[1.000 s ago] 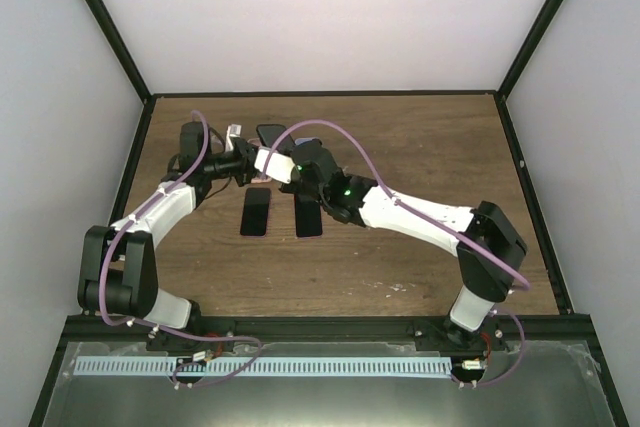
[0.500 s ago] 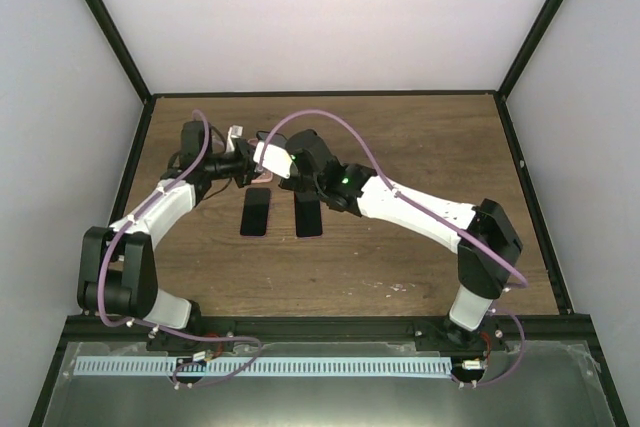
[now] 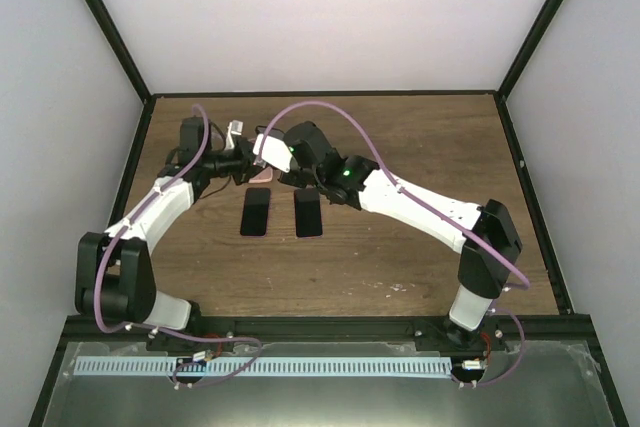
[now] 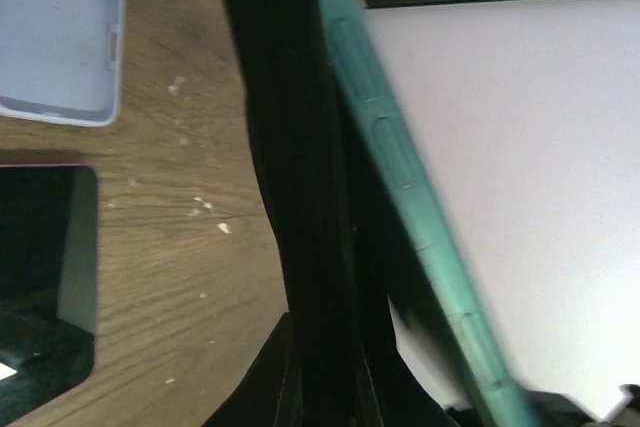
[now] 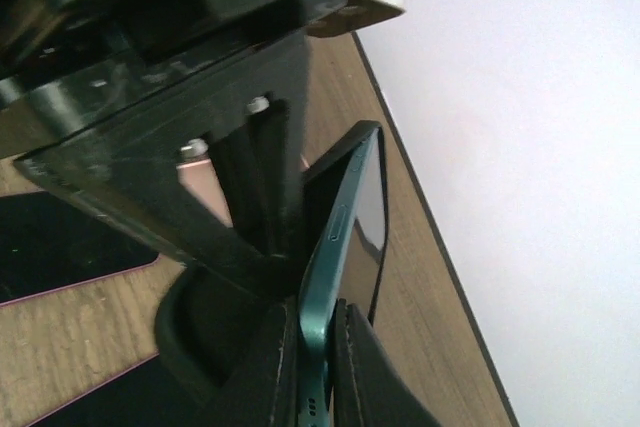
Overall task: Take the phone out of the phone case
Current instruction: Remove the phone case from the phone, then place the phone case at the center of the board.
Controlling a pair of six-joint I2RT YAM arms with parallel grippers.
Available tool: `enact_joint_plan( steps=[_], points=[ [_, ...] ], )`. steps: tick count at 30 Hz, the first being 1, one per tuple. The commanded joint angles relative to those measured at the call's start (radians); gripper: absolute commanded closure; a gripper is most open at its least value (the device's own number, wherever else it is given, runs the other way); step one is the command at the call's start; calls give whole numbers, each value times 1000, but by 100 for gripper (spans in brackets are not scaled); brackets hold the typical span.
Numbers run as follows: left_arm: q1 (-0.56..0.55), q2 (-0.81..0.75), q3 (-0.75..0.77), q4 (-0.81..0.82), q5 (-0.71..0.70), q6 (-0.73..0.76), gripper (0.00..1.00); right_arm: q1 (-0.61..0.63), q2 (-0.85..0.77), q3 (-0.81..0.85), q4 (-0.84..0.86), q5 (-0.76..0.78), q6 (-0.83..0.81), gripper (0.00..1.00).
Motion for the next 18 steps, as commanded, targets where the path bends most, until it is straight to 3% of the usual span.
enact_joint_plan(
  steps=[1,9,18],
  points=[
    [24,-2,-68,-97,-157,160,100,-48,-91,147,172,103,-10,99],
    [28,-54,-91,-151,-261,219,100,-79,-114,169,170,108,-2,99],
    [19,-31,-9,-206,-309,392,100,-184,-222,98,104,41,81,99]
  ],
)
